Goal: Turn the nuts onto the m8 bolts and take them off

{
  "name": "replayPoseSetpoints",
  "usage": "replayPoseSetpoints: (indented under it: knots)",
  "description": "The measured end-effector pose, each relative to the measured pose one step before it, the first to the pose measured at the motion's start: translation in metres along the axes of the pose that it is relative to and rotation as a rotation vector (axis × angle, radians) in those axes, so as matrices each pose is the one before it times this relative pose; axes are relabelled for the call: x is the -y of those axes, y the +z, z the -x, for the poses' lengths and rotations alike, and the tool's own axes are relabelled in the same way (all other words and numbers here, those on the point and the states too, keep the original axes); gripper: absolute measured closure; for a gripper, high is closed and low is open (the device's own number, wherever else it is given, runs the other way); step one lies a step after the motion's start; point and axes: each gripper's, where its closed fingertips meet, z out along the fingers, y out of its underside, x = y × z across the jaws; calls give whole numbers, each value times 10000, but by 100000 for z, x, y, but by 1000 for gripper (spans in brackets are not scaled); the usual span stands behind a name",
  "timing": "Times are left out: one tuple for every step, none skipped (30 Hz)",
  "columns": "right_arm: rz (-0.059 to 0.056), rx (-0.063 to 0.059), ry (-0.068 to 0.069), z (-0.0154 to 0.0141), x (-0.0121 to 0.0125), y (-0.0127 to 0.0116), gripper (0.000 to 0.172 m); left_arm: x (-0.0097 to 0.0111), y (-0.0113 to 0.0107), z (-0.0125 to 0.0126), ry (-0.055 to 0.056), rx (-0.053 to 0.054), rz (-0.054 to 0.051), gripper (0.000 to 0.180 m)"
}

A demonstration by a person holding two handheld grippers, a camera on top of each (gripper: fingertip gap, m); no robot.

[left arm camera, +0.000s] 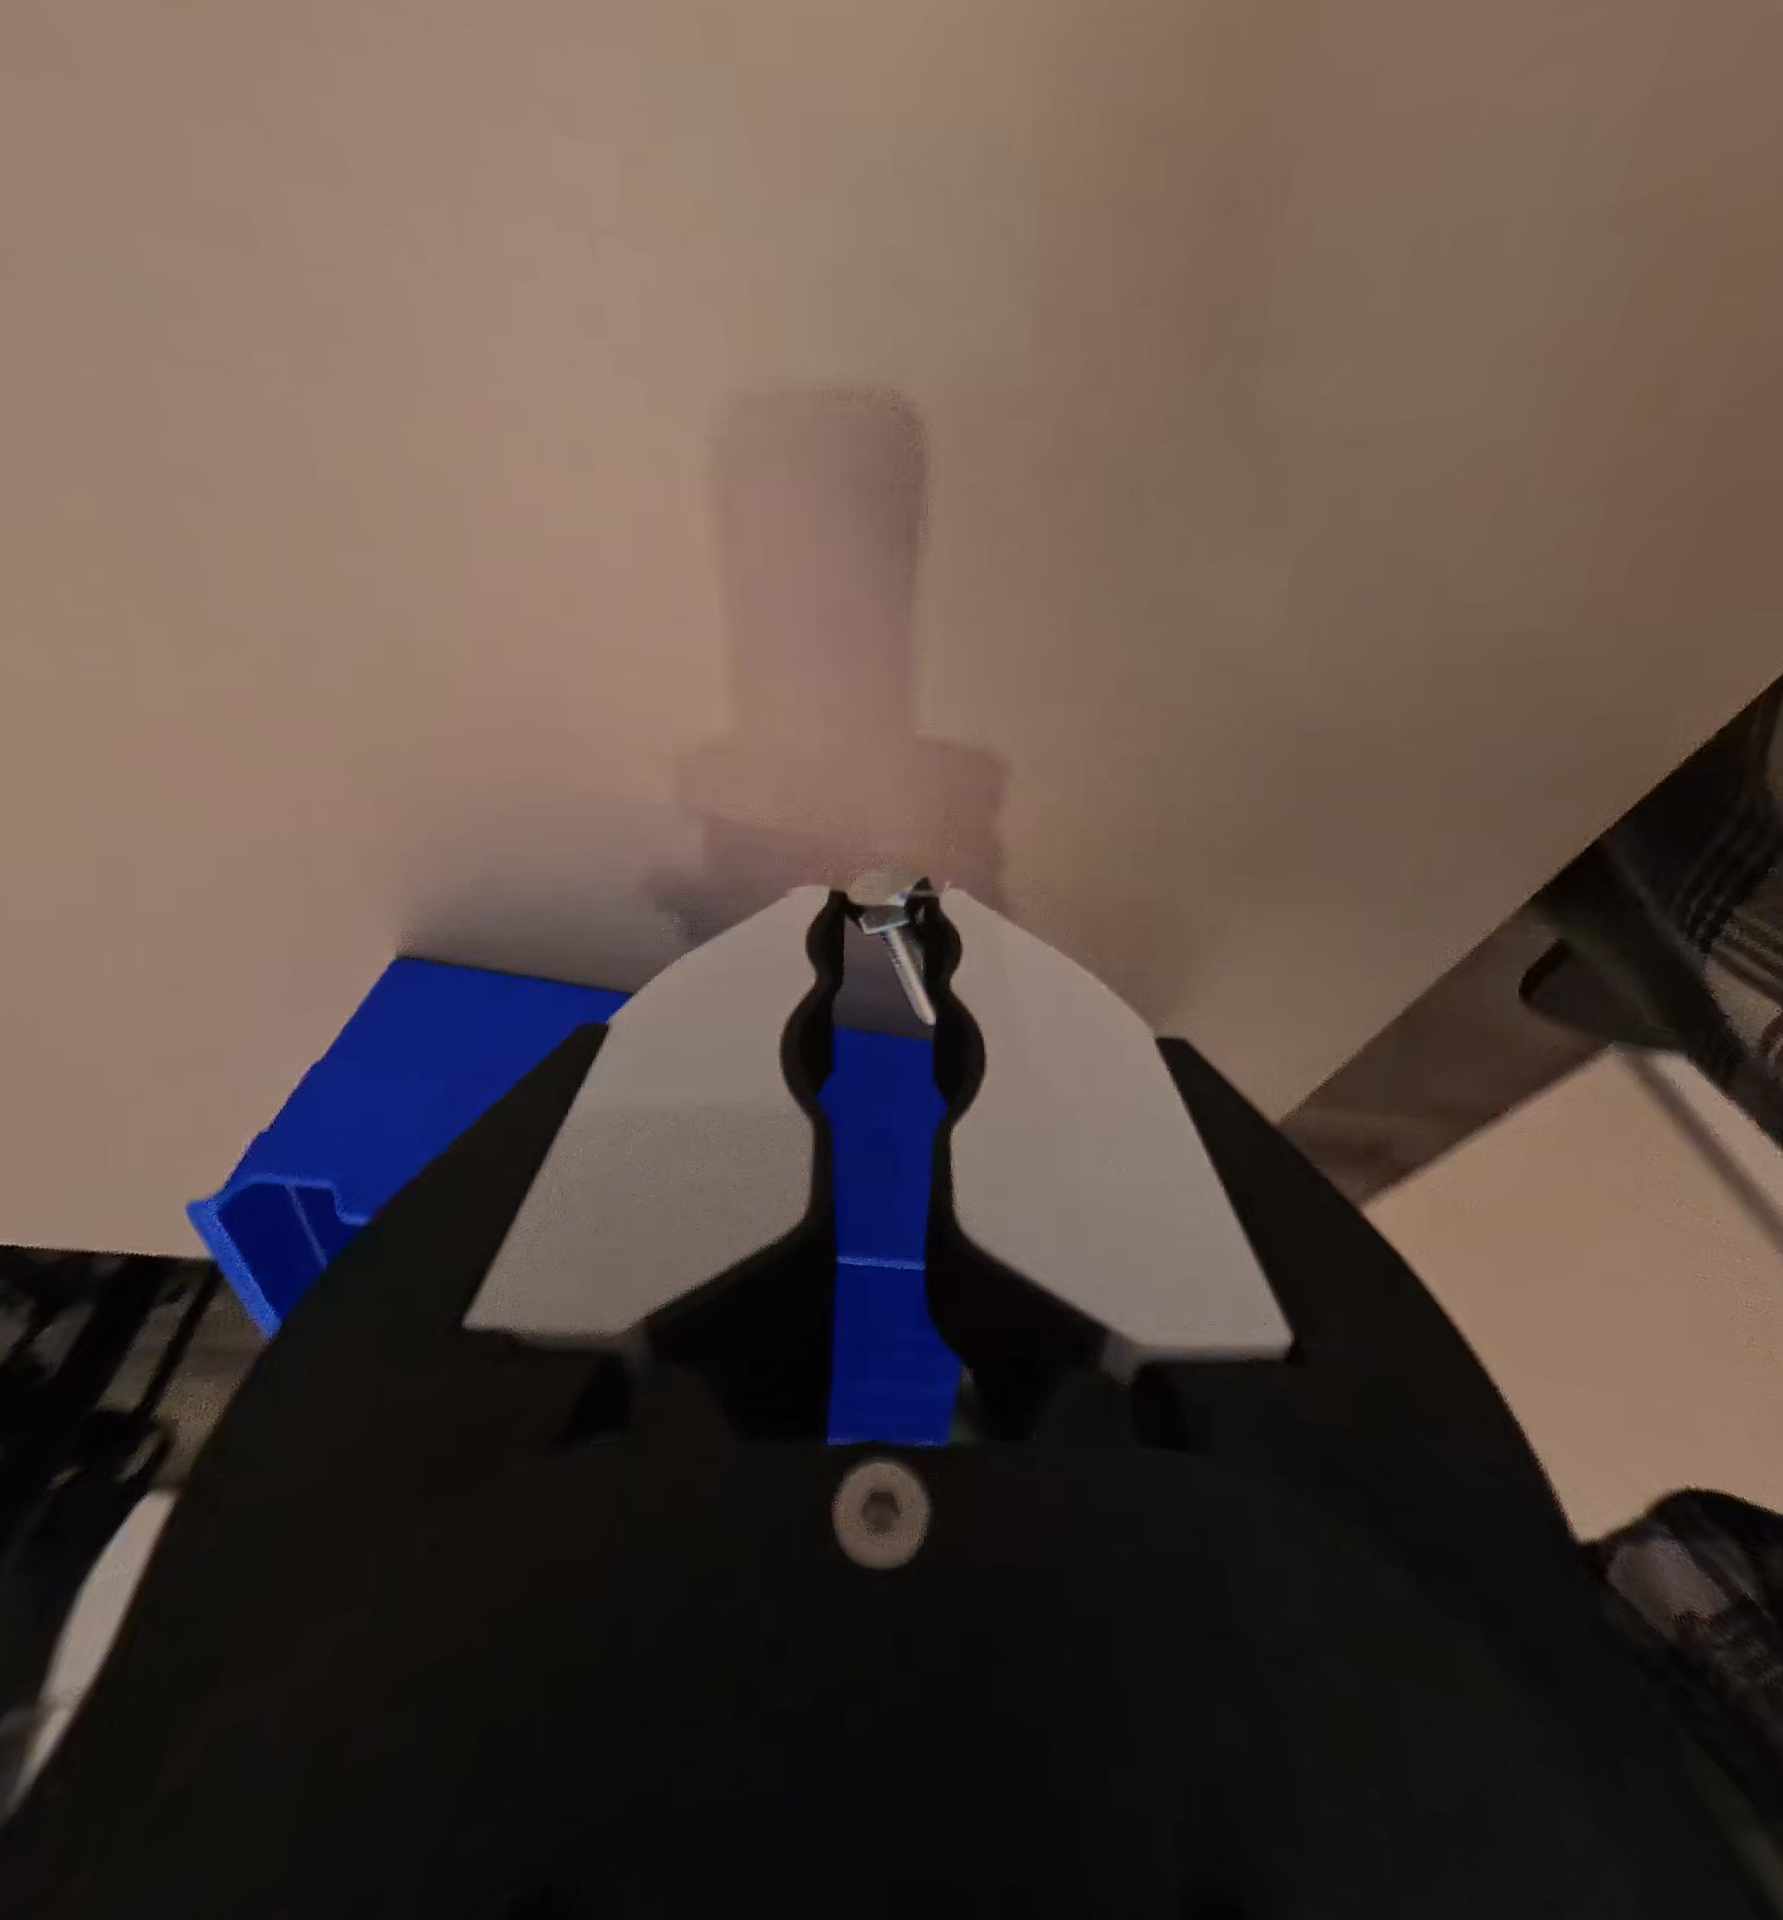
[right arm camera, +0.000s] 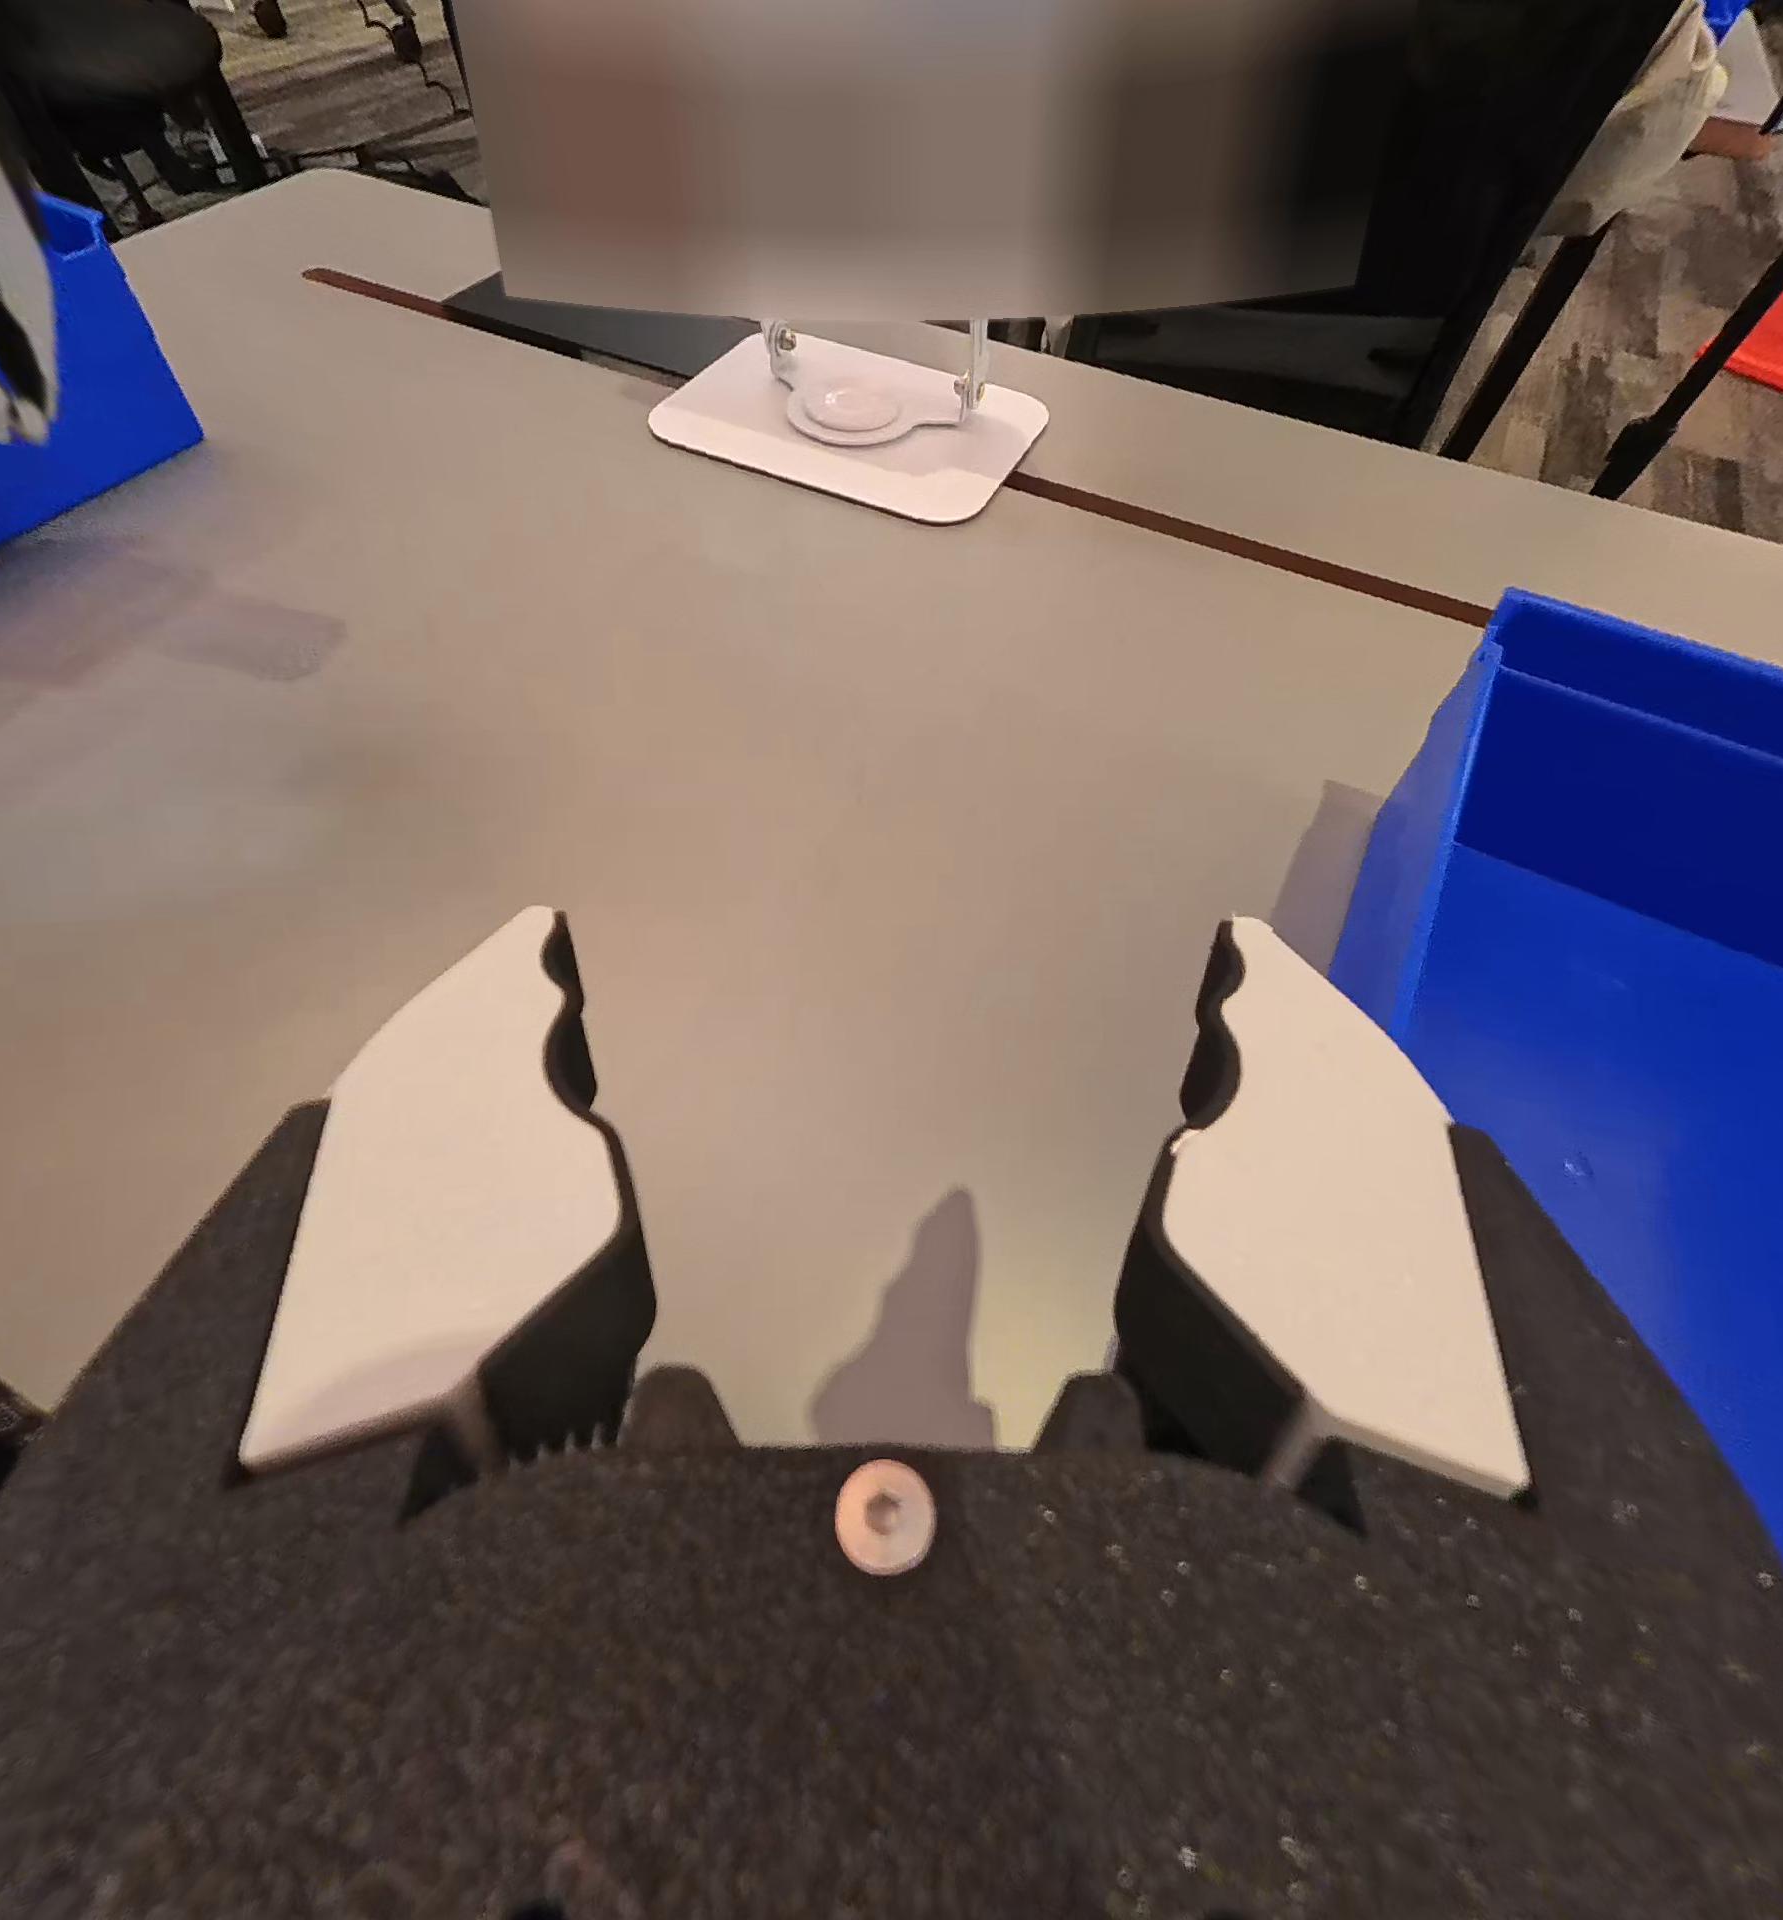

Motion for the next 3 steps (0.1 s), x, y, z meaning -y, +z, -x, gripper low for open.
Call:
replayPoseSetpoints:
  knots:
    - [-38,-28,24,-34,-86,-237,60,290,677,-271,292,-17,640,166]
    - [-27,-35,10,-49,-118,-213,60,331,620,-149,249,26,549,166]
    - [-7,-28,19,-51,-137,-166,60,396,558,-58,211,64,437,166]
